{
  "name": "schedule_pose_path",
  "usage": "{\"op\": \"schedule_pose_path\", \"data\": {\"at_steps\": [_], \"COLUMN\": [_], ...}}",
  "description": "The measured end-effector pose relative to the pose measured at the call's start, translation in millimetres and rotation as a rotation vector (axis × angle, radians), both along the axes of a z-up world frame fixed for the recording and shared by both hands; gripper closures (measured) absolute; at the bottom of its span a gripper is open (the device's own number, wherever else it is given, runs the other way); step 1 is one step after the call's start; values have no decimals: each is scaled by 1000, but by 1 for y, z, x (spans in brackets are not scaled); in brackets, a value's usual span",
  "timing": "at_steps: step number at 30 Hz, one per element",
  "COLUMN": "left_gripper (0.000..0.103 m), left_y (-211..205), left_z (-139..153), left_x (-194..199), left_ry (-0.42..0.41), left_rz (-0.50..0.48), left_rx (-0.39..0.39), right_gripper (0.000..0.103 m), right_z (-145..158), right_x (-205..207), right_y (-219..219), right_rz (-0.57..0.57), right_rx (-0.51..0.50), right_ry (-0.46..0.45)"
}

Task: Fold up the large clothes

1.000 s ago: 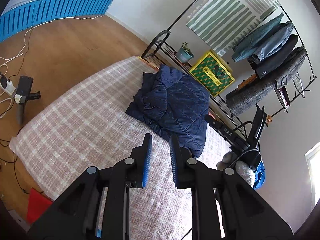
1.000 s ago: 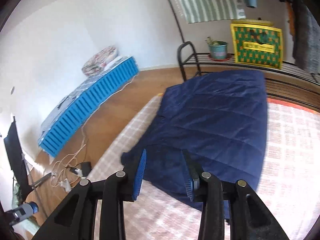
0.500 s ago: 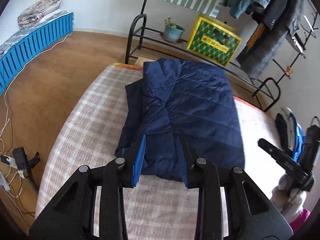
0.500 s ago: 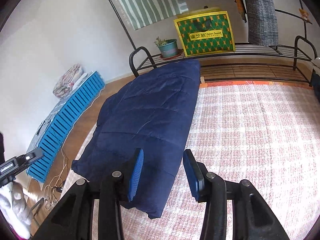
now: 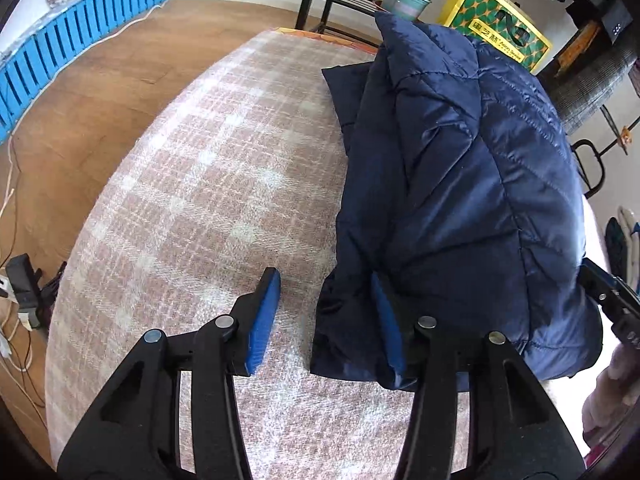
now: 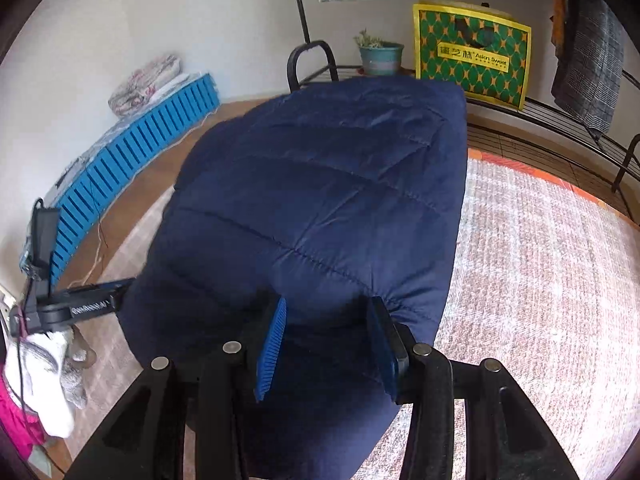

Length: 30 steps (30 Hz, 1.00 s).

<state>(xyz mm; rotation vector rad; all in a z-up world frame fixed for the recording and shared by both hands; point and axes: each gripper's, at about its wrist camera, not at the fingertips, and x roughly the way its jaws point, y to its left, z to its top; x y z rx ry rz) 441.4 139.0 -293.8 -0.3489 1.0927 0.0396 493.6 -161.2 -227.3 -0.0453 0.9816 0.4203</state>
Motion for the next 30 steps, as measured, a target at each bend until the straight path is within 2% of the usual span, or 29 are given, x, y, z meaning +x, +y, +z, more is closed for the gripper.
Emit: {"op": "schedule_pose_path", "data": {"at_steps": [2,3,4,5,6,8,10,13,15,18,22,25,30], "left_gripper": [54,54,54,49,41,33,33,28,27,27,27,27,27], "left_y": [12,20,32,43,52,72,87,94,98,100,100,101,99], "left_z": [8,15,20,23,25,28,25,17,9,-10,-34,-34,-36], "left_x": [1,1,4,8,12,24,40,67,78,95,112,117,132], "left_ry": [-19,-42,-65,-80,-91,-114,-114,-88,-84,-68,-32,-73,-88], "left_rz": [-6,-2,12,24,35,65,50,29,36,52,35,6,-58], "left_rx": [-50,-94,-156,-220,-272,-410,-538,-649,-690,-744,-769,-809,-871], "right_gripper": [59,57,53,40,30,24,20,12,7,7,7,6,4], "right_z": [6,11,16,21,25,29,25,16,8,-6,-27,-36,-38], "right_x": [1,1,2,2,3,8,16,31,41,52,62,68,72], "right_y": [-4,-12,-22,-31,-43,-64,-79,-94,-103,-111,-117,-119,-117], "right_rz": [38,56,59,41,14,-24,-47,-71,-85,-99,-109,-111,-84], "right_rx": [9,49,91,114,136,185,223,286,332,395,462,484,536], "right_ry": [5,5,-1,-15,-39,-53,-27,16,46,99,165,185,184]}}
